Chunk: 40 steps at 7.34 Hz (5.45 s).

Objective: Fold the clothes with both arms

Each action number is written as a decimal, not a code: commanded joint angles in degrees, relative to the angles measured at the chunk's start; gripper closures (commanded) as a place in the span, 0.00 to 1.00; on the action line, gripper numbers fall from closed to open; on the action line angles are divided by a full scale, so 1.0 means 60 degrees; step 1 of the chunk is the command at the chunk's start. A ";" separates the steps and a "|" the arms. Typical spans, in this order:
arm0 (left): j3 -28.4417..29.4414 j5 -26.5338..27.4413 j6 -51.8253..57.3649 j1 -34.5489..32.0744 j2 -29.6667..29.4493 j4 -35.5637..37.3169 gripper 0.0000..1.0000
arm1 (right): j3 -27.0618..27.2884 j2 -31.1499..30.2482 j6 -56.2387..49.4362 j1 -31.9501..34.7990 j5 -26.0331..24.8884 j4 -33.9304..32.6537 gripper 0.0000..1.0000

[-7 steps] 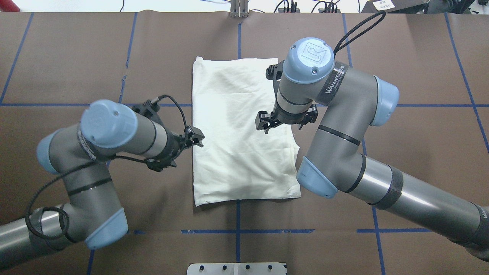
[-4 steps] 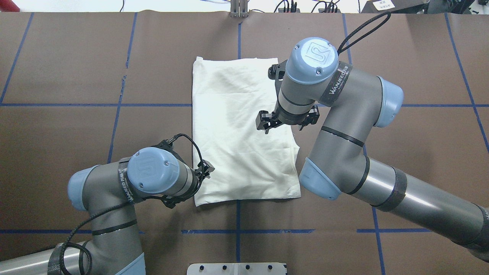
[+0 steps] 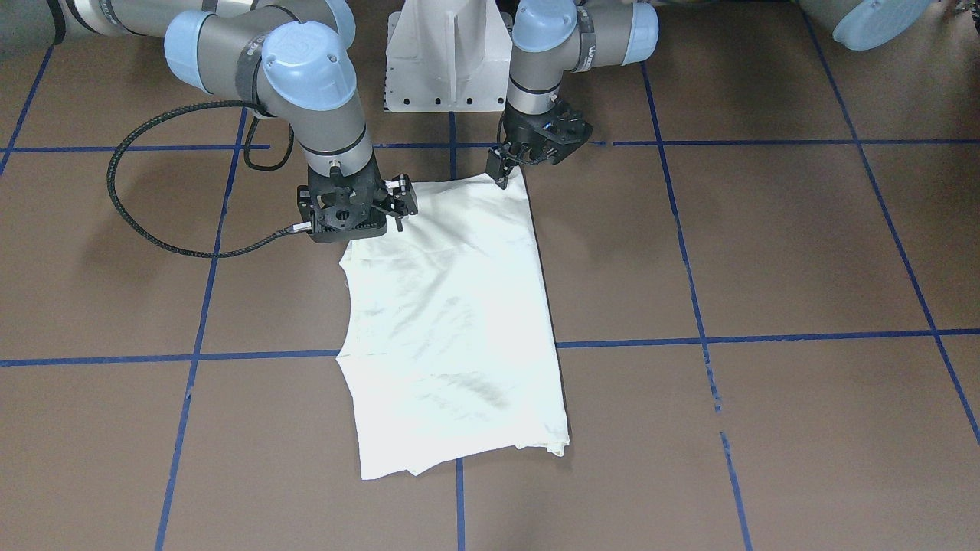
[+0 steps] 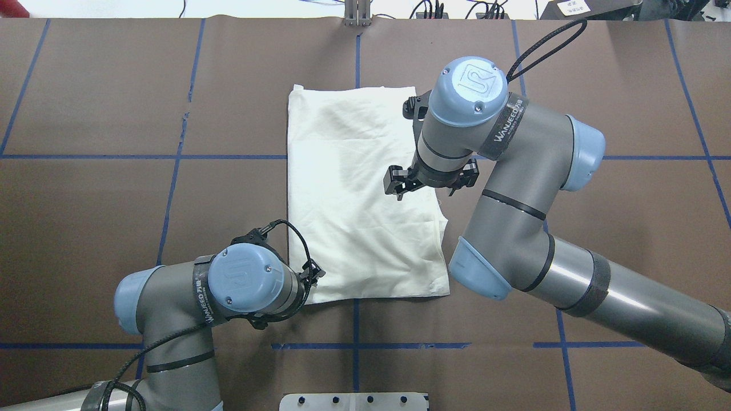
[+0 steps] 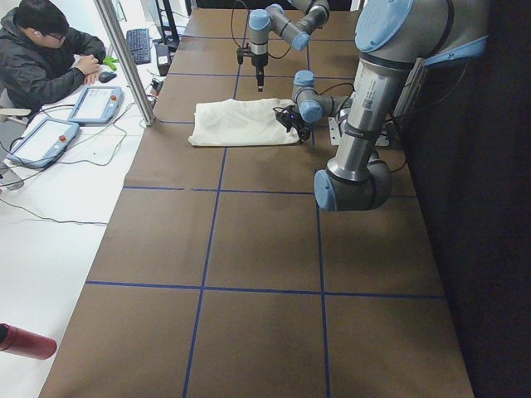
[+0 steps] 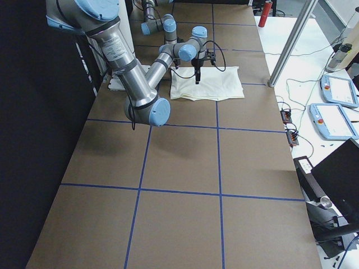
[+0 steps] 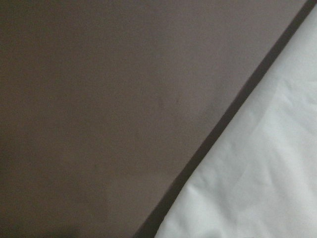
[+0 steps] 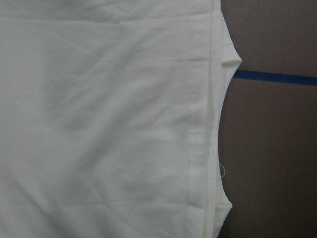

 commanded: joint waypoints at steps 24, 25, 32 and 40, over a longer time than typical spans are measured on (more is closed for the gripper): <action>-0.0717 -0.0055 0.1742 0.0057 0.0218 0.0064 1.00 | 0.1189 -0.0911 0.7006 -0.2279 -0.1594 0.0220 0.00; -0.0717 -0.0055 0.1742 0.0057 0.0204 0.0064 1.00 | 0.1130 -0.0896 0.8340 -0.2662 -0.2267 0.0220 0.00; -0.0702 -0.0069 0.1757 0.0071 0.0131 0.0035 1.00 | 0.0807 -0.1305 0.8456 -0.3003 -0.2582 0.0307 0.00; -0.0702 -0.0084 0.1757 0.0071 0.0160 0.0020 1.00 | 0.0574 -0.1775 0.8676 -0.3193 -0.2626 0.1142 0.00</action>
